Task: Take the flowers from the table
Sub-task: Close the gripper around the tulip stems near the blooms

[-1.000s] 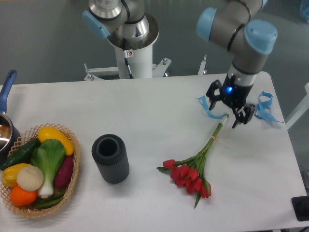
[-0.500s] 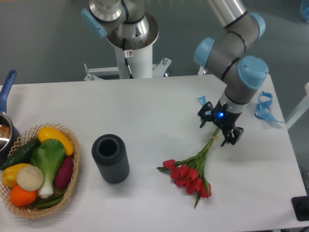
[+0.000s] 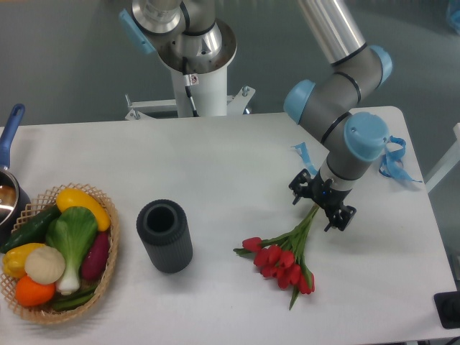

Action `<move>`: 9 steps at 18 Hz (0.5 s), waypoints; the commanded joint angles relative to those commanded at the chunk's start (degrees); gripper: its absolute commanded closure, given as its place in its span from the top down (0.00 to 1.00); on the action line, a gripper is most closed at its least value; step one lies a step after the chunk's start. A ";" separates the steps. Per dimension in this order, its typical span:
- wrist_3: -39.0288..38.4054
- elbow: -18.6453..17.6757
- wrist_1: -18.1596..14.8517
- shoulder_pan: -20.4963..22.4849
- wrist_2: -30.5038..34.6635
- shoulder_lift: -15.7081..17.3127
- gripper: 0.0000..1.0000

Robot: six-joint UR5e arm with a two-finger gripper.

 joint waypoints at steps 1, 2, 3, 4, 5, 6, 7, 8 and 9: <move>-0.26 -0.17 0.09 -0.09 0.00 0.00 1.00; -0.26 -0.35 0.17 -0.09 0.00 0.00 1.00; -0.18 -0.70 0.35 -0.09 0.09 0.00 1.00; -0.18 -1.14 0.70 -0.09 0.17 0.00 1.00; -0.26 -1.23 1.23 -0.09 0.35 0.00 0.97; -0.26 -1.32 1.67 -0.18 0.44 0.00 0.91; -0.35 -1.32 1.76 -0.18 0.44 0.00 0.82; -0.27 -1.32 1.84 -0.18 0.44 0.00 0.74; -0.26 -1.32 1.93 -0.18 0.44 0.00 0.65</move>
